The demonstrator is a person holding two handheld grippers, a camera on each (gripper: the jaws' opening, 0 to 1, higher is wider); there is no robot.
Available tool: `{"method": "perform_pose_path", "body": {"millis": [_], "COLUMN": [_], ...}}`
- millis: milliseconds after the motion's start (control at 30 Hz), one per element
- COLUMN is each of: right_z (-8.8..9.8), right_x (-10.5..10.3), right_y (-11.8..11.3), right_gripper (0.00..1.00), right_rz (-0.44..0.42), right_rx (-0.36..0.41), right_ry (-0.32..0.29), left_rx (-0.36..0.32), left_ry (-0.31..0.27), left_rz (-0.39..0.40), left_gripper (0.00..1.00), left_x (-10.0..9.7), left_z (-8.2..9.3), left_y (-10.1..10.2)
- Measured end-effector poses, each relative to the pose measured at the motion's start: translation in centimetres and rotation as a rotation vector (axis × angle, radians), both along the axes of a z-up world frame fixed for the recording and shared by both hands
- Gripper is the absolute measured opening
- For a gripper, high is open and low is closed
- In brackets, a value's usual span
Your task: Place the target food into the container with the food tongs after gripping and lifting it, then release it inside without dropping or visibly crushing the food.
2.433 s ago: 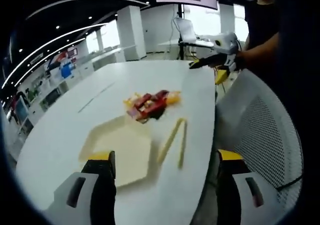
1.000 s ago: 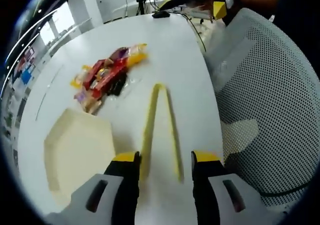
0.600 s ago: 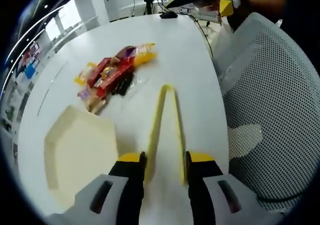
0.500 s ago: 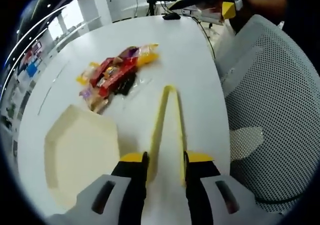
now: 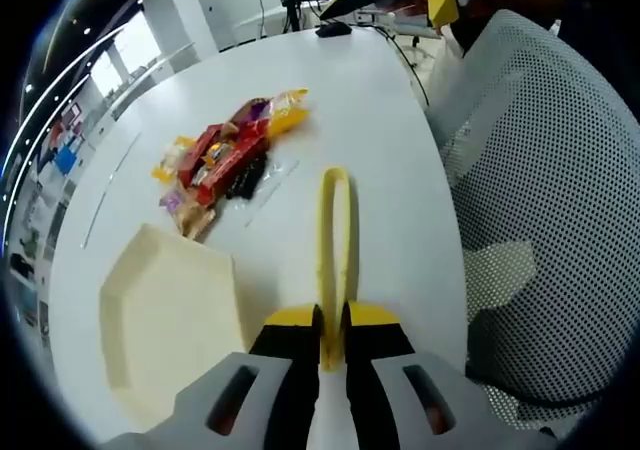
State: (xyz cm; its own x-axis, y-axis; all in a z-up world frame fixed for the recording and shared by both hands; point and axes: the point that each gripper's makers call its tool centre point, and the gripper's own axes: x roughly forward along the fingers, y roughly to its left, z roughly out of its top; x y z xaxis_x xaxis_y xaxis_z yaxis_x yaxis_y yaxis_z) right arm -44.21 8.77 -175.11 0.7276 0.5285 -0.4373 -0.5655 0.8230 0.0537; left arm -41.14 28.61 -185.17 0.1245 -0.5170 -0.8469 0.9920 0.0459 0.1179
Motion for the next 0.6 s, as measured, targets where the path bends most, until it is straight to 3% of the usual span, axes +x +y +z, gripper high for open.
{"method": "perform_pose_path", "body": {"millis": [200, 367, 500, 567, 600], "right_z": [0.1, -0.5, -0.5, 0.1, 1.1], "right_x": [0.0, -0.3, -0.5, -0.2, 0.1], "right_y": [-0.1, 0.1, 0.4, 0.5, 0.8], "right_gripper": [0.93, 0.87, 0.77, 0.75, 0.75], "right_rz": [0.011, 0.046, 0.068, 0.06, 0.035], "right_rx": [-0.024, -0.084, -0.097, -0.078, 0.007], "right_ry": [-0.005, -0.003, 0.002, -0.003, 0.009], "left_rx": [-0.004, -0.052, -0.108, -0.128, -0.153], "left_ry": [0.006, 0.007, 0.008, 0.003, 0.013], "left_rz": [-0.002, 0.024, 0.036, 0.03, 0.032], "left_gripper": [0.03, 0.03, 0.03, 0.03, 0.03], "left_x": [-0.1, 0.3, 0.7, 0.9, 0.9], "left_z": [0.3, 1.7, 3.4, 4.2, 4.9], "left_y": [-0.2, -0.9, -1.7, -1.9, -2.2]}}
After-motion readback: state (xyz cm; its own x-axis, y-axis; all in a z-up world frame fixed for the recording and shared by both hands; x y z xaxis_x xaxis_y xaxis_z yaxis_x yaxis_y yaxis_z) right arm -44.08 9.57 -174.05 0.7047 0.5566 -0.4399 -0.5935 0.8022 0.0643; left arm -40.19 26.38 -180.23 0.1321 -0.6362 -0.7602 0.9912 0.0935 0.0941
